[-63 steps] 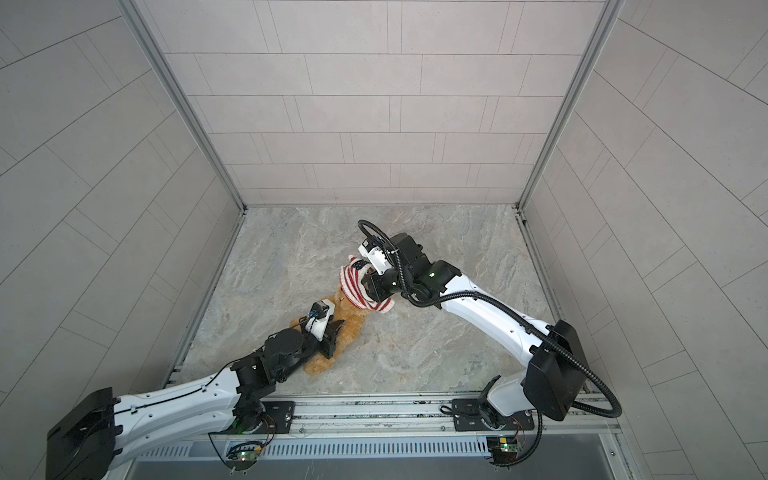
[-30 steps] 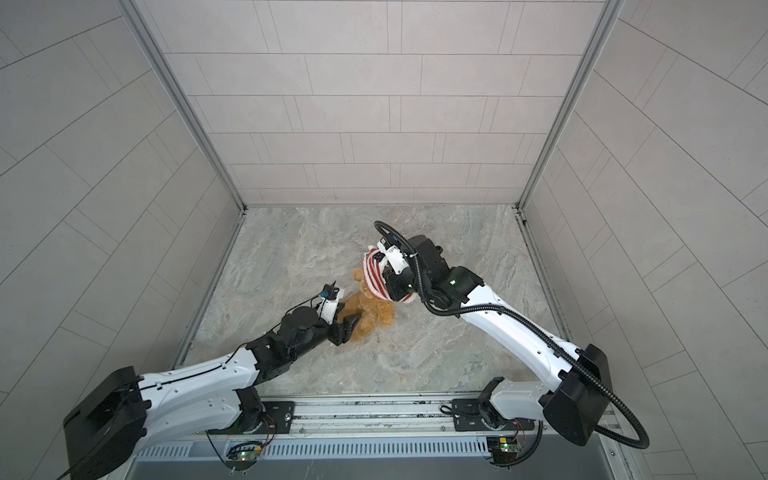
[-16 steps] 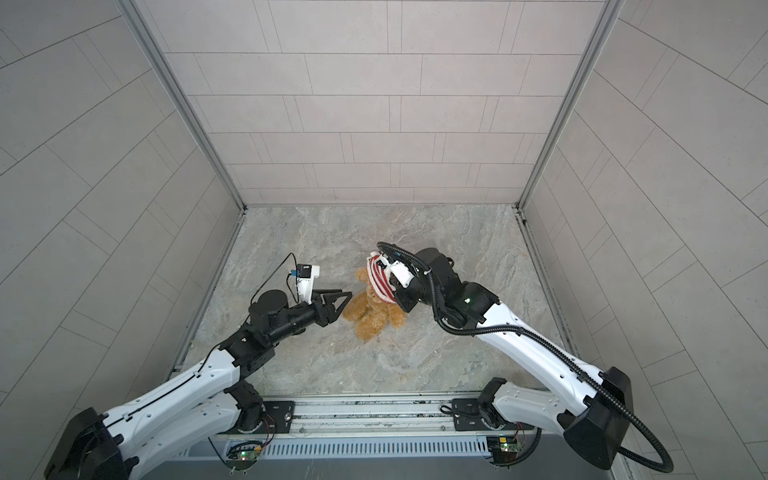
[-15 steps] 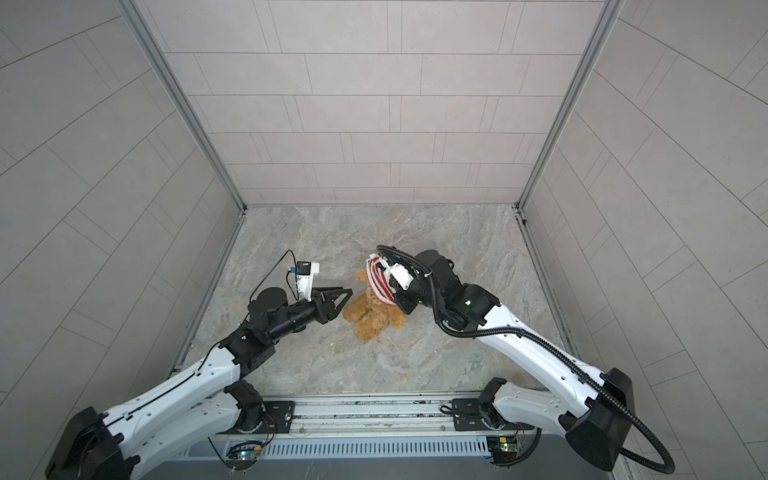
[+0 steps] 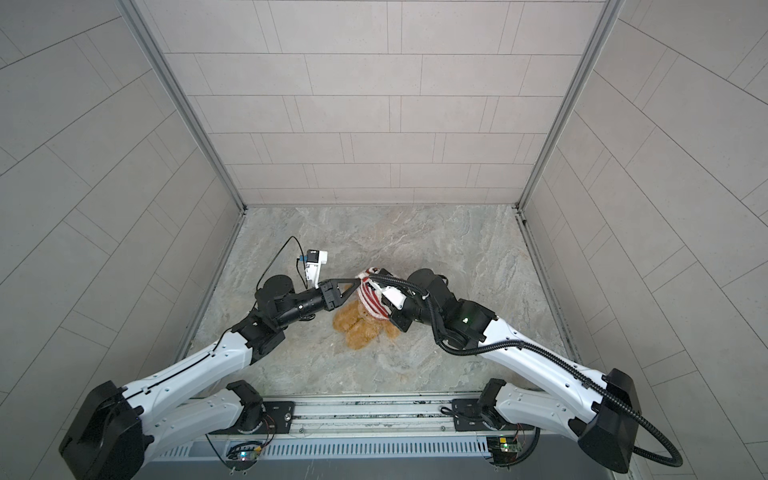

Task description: Dress the teddy bear

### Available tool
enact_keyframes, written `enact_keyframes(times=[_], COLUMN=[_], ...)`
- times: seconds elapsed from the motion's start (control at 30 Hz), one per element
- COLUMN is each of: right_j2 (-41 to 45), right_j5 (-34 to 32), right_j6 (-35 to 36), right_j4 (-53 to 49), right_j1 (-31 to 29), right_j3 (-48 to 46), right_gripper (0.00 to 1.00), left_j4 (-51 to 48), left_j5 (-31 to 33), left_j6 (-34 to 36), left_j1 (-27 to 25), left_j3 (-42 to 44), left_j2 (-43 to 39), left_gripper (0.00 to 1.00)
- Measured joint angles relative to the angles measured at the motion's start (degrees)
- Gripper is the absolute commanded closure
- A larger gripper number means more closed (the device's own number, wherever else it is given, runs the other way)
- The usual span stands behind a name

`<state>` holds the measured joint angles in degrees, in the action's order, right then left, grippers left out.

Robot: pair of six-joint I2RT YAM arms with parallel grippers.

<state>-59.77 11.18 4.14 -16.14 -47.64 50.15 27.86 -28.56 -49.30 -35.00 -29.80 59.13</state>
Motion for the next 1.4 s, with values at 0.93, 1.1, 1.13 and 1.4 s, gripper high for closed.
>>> enact_keyframes(times=[0.93, 1.1, 1.13, 1.4], right_j2=[5.8, 7.0, 7.1, 9.6], right_j5=[-5.6, -5.6, -5.6, -5.5], right_j6=[1.4, 1.5, 1.5, 1.4], right_j4=[2.5, 3.0, 3.0, 4.2], right_j1=[-4.1, -4.3, -4.4, -4.9], right_j3=[-4.9, -6.3, -6.6, -8.7], right_gripper=[1.00, 1.00, 1.00, 1.00], left_j4=[-11.9, -13.3, -13.4, -15.1], left_j5=[5.2, 4.6, 4.5, 3.2], left_j6=[1.8, 2.9, 3.0, 7.2], left_j1=[4.3, 4.8, 4.8, 6.4], left_j3=[4.3, 7.0, 7.1, 7.8], left_j2=[-2.7, -2.7, -2.7, -2.3], left_gripper=[1.00, 1.00, 1.00, 1.00])
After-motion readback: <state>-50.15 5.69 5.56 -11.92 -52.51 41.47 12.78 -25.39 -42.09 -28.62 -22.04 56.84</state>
